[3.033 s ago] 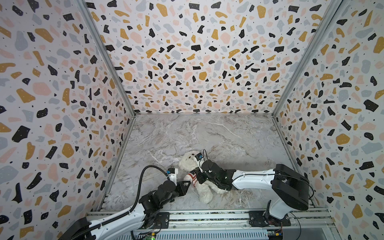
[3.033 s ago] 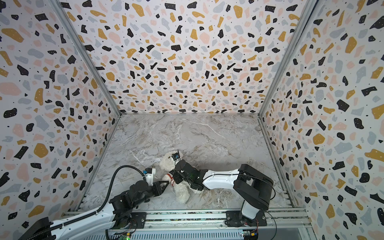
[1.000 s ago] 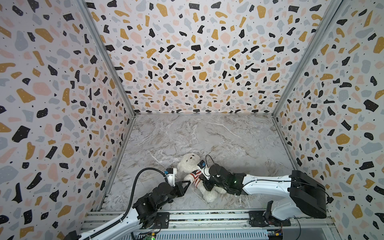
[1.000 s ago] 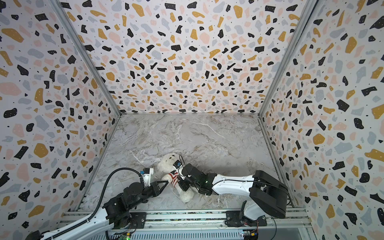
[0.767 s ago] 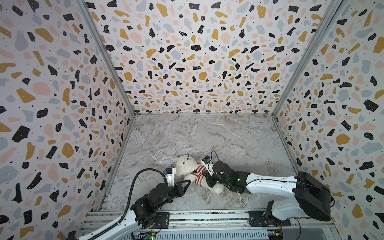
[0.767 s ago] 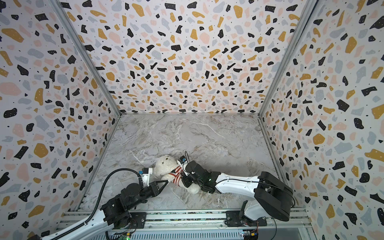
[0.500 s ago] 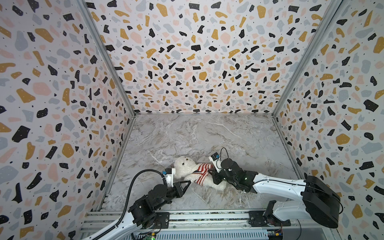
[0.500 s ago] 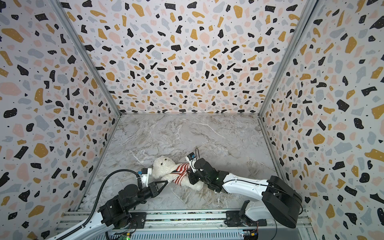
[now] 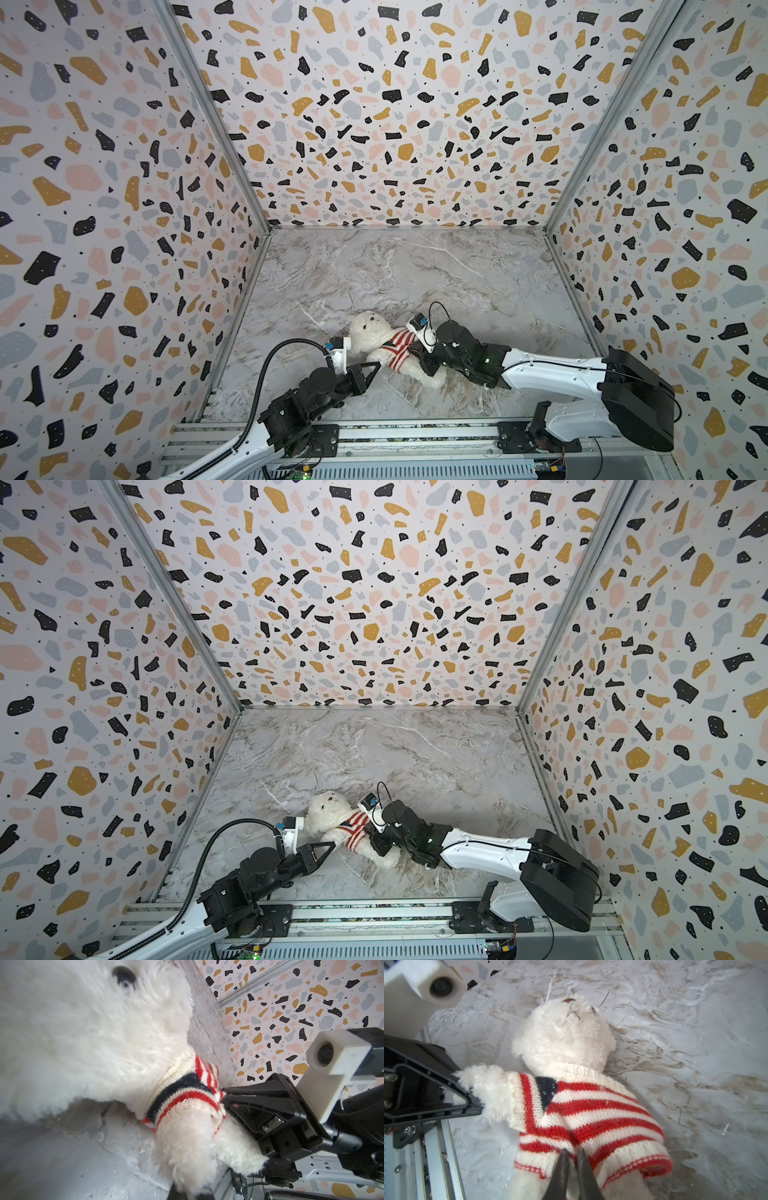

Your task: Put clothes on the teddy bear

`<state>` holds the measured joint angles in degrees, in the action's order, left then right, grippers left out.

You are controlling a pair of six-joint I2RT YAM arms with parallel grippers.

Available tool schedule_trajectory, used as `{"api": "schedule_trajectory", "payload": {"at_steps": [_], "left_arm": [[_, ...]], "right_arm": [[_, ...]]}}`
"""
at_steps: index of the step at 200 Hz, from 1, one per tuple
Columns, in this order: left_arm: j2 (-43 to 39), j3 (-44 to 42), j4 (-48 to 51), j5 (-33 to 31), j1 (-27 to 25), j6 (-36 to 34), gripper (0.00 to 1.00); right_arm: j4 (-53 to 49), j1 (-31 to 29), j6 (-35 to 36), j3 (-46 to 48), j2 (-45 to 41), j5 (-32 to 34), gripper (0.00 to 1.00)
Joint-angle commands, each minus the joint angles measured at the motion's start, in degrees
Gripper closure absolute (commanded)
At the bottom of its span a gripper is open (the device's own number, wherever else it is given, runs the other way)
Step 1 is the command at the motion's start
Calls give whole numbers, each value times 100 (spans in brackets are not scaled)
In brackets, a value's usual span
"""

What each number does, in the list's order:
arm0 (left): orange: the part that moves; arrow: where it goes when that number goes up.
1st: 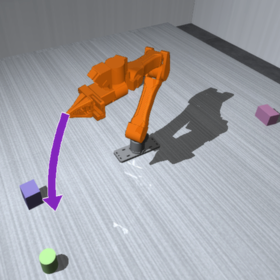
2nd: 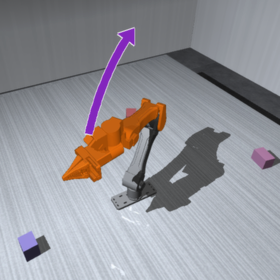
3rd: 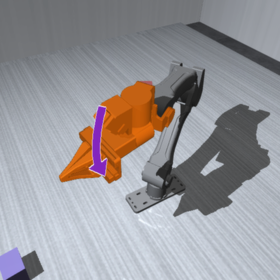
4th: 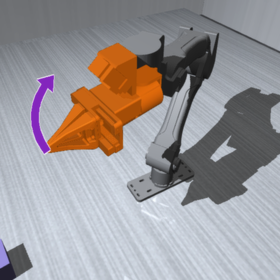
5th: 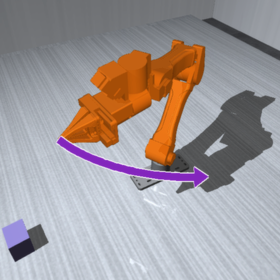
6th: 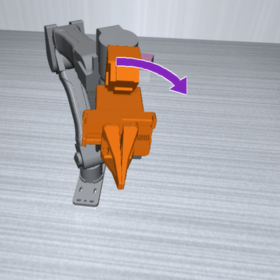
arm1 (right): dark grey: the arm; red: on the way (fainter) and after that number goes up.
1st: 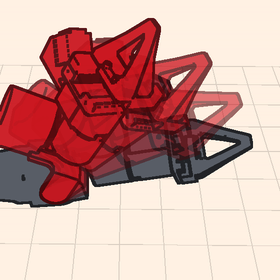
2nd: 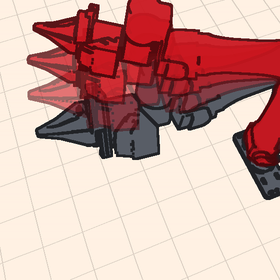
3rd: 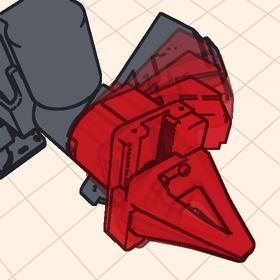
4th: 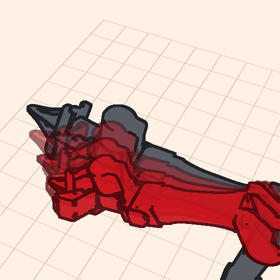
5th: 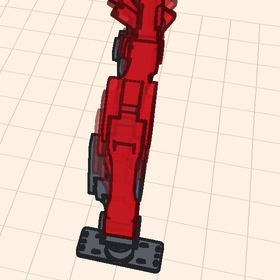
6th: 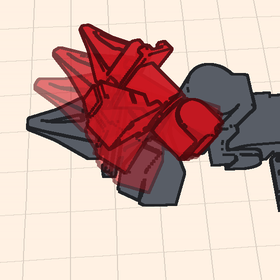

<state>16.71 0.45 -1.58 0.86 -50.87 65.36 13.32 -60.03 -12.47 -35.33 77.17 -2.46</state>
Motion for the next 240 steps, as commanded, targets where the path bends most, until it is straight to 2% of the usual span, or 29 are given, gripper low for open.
{"api": "schedule_trajectory", "payload": {"at_steps": [1, 23, 58, 71, 86, 104, 162, 196, 240], "left_arm": [[39, -728, 7, -238, 8, -98, 100], [50, -745, 153, -386, 14, -99, 100], [85, -725, 326, -574, 8, -130, 100], [127, -682, 485, -676, 7, -150, 92], [183, -632, 558, -719, 12, -173, 85], [214, -537, 656, -769, 8, -203, 81], [210, -78, 1376, -1277, 18, -268, 64], [369, 483, 2017, -1816, 16, -405, 62], [684, 1158, 2449, -2236, 16, -677, 59]], "right_arm": [[-194, -116, 278, -343, -46, -19, 80], [-355, -238, 320, -595, -147, 106, 72], [-529, -334, 340, -1085, -48, 264, 66], [-648, -328, 300, -1312, 159, 421, 66], [-787, -278, 252, -1521, 481, 512, 66], [-891, -239, 195, -1651, 832, 537, 68], [-663, -228, -30, -1520, 1362, 182, 76], [-364, -229, -189, -1402, 1523, -90, 82], [-121, -181, -249, -1277, 1238, -158, 82]]}}
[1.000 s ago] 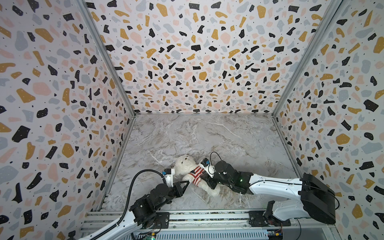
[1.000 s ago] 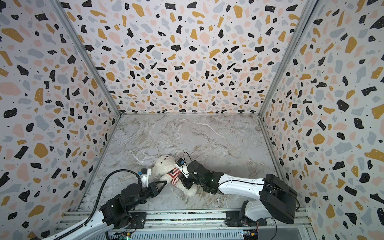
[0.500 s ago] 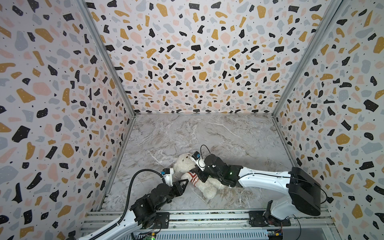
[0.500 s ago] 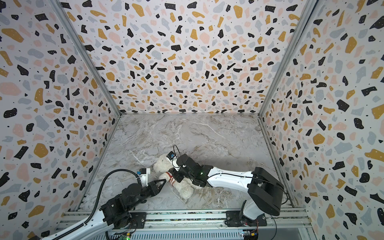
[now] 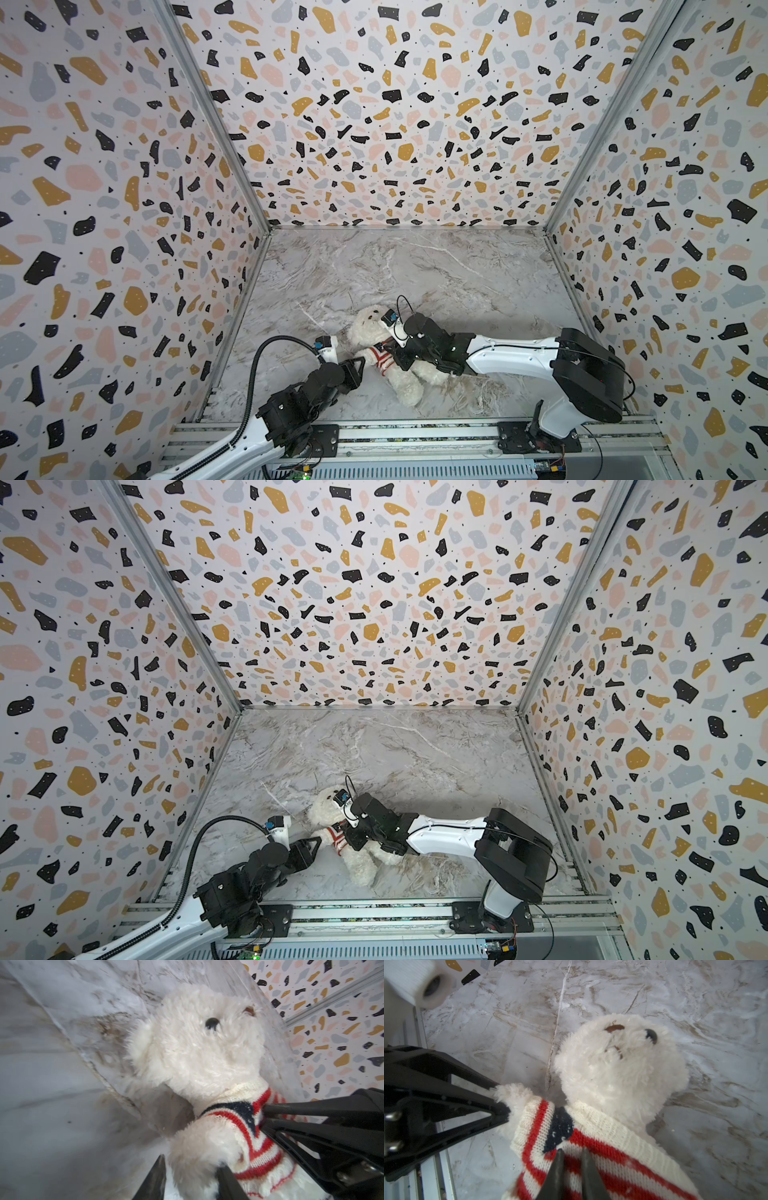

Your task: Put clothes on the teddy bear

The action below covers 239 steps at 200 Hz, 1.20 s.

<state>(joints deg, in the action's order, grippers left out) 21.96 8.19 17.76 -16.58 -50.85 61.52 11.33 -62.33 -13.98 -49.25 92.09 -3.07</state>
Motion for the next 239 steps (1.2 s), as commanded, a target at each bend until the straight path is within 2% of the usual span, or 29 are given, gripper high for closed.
{"api": "schedule_trajectory", "payload": {"at_steps": [1, 66, 85, 123, 143, 188, 239], "left_arm": [[177, 394, 521, -498, 14, -300, 59], [806, 1325, 589, -750, 16, -768, 59], [1115, 1491, 275, -482, 14, -908, 58], [2543, 2159, -142, 497, -1, -1365, 58], [3020, 2409, -473, 724, -124, -1463, 58], [3657, 2196, -1263, 1017, -271, -1312, 59], [3611, 1646, -1623, 867, -272, -1200, 62]], "right_arm": [[79, 51, -102, 117, -263, -97, 82], [-9, 187, -70, 201, -1245, -52, 76], [-96, 365, -122, 283, -1552, -78, 74], [-434, 847, -112, 564, -1733, -128, 74], [-375, 1002, -106, 777, -1676, -256, 75], [20, 1085, -270, 1159, -1466, -496, 77], [209, 912, -357, 1278, -1087, -537, 79]]}}
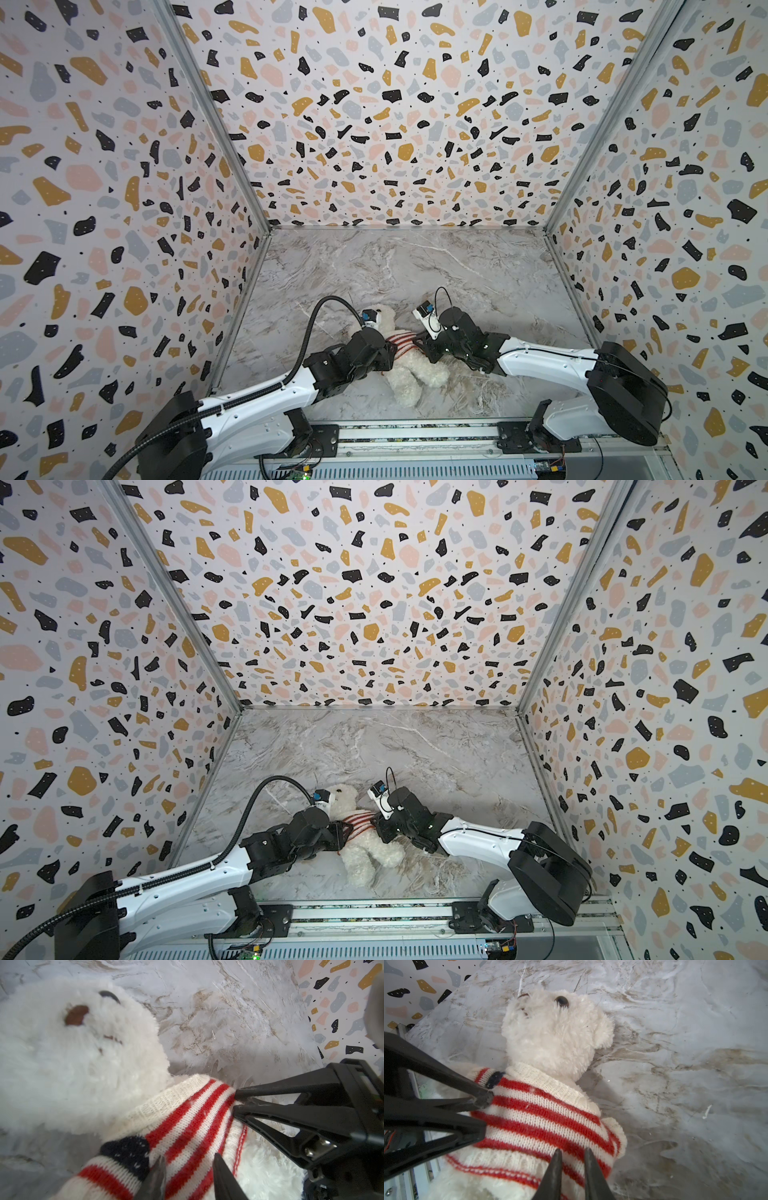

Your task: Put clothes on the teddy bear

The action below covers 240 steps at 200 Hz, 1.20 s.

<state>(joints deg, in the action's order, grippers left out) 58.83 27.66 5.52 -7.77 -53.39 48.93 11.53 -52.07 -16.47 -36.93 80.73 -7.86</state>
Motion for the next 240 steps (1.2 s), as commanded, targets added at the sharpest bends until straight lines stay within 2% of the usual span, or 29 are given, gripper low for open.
{"api": "schedule_trajectory", "payload": {"at_steps": [1, 78, 127, 150, 202, 240], "left_arm": [[-79, -312, -410, -18, -16, 62, 62], [-508, -1149, -632, -298, 131, 393, 63], [-739, -1298, -440, -405, 436, 214, 63], [-784, -1333, -370, -409, 579, -91, 63], [-778, -1351, -347, -435, 663, -239, 63], [-702, -1351, -402, -401, 689, -274, 63]], "right_arm": [[195, -125, -109, 45, 53, -54, 79], [301, -780, -575, -8, 207, 117, 83], [404, -892, -716, -16, 241, 75, 83], [395, -899, -750, -3, 158, 86, 84], [170, -277, -724, 323, -746, 126, 80], [-65, 119, -562, 474, -1008, 119, 78]]}}
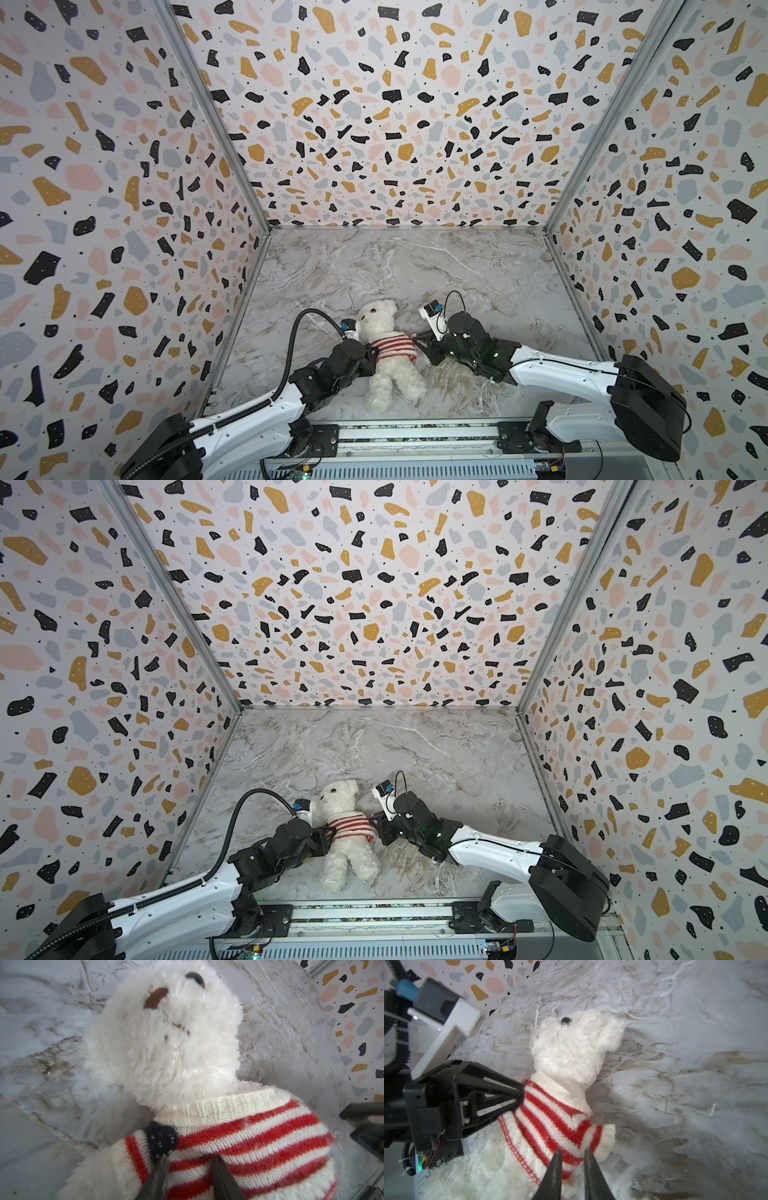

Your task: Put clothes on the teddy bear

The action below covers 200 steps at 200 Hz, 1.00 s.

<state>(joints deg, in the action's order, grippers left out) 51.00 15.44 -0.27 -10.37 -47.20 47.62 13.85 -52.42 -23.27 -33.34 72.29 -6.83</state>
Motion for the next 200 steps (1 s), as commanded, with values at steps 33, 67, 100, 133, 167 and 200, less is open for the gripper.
{"api": "schedule_trajectory", "payload": {"at_steps": [33, 67, 100, 133, 167, 200], "left_arm": [[94, -109, 211, -137, 77, -195, 63], [137, -129, 130, -103, 108, -224, 63], [180, -59, 101, -25, 125, -302, 63], [281, -110, -8, 17, 176, -314, 63], [431, -79, -134, 34, 261, -399, 63], [559, 82, -6, 75, 335, -621, 63]], "right_arm": [[-166, 272, 87, 270, -167, -9, 77], [167, 293, 110, 278, 240, -264, 77], [423, 134, 69, 114, 598, -427, 77], [610, -18, 2, -5, 885, -495, 77], [759, -87, -134, -18, 1041, -552, 78], [809, -272, -184, -132, 1140, -503, 78]]}}
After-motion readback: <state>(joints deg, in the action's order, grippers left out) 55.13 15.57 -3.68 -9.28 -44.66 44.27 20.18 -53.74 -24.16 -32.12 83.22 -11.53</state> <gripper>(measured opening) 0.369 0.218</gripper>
